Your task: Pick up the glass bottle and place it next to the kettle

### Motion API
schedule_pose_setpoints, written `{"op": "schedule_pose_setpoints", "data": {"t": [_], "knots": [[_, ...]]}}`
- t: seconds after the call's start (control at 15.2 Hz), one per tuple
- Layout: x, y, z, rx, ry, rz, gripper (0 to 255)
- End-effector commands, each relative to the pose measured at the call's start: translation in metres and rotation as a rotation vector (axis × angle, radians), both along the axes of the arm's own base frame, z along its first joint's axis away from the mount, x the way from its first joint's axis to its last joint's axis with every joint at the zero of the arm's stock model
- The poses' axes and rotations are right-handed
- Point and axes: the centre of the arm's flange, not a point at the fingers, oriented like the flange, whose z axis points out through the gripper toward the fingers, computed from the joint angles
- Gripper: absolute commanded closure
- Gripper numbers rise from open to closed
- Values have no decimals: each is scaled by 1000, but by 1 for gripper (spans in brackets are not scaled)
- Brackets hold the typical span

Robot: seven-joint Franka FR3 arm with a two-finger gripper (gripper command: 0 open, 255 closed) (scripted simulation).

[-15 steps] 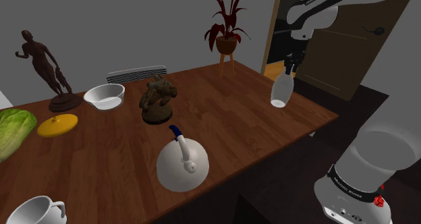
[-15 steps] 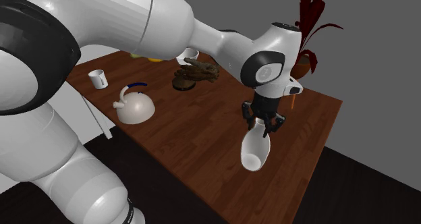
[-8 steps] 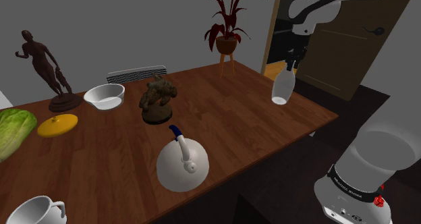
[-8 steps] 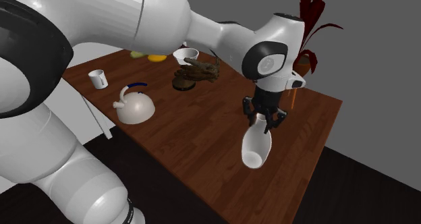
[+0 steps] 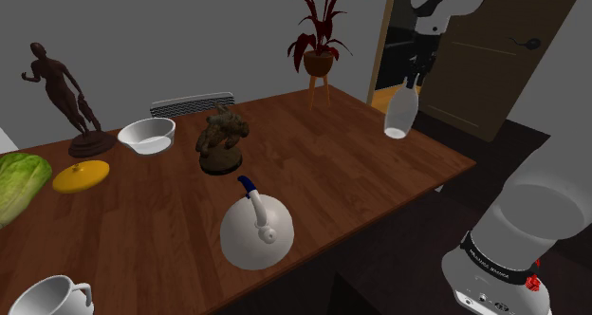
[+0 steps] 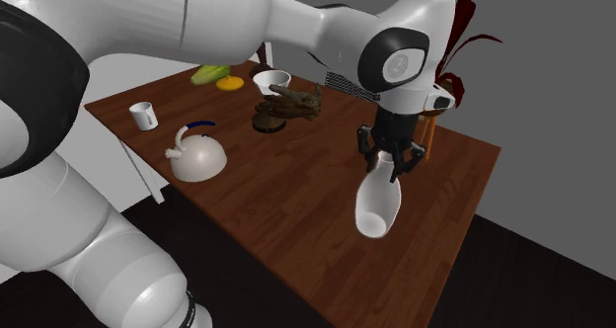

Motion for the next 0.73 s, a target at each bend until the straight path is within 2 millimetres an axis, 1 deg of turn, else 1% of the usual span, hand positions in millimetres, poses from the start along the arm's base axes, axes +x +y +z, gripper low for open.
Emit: {"op": "schedule_pose_setpoints", "data": {"t": [0.0, 0.66], "knots": [[1, 0, 11, 0, 0, 0, 255], [1, 0, 63, 0, 0, 0, 255]]}}
